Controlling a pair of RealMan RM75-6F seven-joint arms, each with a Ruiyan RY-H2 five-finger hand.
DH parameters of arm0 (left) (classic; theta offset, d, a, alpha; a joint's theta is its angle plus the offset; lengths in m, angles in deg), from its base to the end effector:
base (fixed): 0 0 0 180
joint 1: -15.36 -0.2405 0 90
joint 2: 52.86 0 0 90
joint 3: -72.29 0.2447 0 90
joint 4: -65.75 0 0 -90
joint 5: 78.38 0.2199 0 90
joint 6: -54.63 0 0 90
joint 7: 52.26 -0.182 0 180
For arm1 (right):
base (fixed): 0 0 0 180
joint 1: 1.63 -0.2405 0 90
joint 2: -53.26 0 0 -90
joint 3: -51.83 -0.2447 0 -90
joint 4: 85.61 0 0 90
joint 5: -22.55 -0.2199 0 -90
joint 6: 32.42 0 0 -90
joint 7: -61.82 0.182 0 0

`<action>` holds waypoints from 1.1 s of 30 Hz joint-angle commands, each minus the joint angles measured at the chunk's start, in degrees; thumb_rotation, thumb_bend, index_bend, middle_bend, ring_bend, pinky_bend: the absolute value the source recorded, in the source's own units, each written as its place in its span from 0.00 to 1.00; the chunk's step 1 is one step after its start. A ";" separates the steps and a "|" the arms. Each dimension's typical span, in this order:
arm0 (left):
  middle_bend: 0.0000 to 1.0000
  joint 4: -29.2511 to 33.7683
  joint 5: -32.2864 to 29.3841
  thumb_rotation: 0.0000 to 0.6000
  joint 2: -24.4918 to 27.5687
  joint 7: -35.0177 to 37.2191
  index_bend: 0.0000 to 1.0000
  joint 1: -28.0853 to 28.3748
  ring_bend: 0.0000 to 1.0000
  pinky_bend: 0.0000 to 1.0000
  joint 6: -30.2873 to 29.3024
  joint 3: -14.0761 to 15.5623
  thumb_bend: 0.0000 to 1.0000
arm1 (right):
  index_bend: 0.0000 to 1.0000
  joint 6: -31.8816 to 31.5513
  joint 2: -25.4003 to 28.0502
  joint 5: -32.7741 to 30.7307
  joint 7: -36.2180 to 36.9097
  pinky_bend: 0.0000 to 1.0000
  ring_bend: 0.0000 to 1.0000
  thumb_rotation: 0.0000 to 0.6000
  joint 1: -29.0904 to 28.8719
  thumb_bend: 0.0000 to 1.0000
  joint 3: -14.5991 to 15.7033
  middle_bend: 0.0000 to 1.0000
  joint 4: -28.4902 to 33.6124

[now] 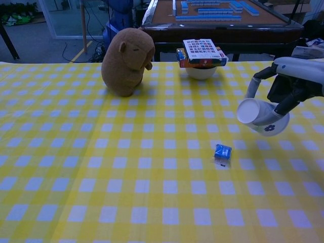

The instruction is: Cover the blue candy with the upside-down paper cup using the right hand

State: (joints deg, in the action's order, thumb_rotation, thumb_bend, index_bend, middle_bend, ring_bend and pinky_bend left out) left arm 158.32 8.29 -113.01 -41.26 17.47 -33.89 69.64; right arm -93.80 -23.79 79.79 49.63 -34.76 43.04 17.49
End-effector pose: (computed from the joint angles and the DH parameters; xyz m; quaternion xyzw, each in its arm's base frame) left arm -0.3130 0.2035 0.1750 -0.5519 -0.4166 -0.4331 0.5781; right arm -0.1677 -0.3261 0.0117 0.6403 -0.5214 0.3891 0.4084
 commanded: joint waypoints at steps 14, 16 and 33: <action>0.22 -0.07 0.00 1.00 0.34 1.13 0.29 -0.17 0.14 0.42 -0.31 -0.11 0.05 | 0.59 -1.49 -8.17 23.43 47.40 1.00 0.95 1.00 8.05 0.00 2.08 1.00 -13.57; 0.22 -0.05 0.04 1.00 0.39 1.22 0.29 -0.20 0.14 0.42 -0.35 -0.08 0.05 | 0.59 -1.79 -9.51 24.02 50.06 1.00 0.95 1.00 8.34 0.00 2.44 1.00 -15.49; 0.22 -0.04 0.36 1.00 0.63 1.83 0.29 -0.35 0.14 0.42 -0.67 -0.02 0.05 | 0.59 -4.54 -19.05 30.07 68.21 1.00 0.95 1.00 7.99 0.00 4.56 1.00 -31.41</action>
State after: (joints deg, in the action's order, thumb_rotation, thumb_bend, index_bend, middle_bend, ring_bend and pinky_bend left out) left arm 158.28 8.66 -112.37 -39.43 17.13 -34.57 69.62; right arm -98.29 -42.15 109.56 117.32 -26.55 47.39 -13.16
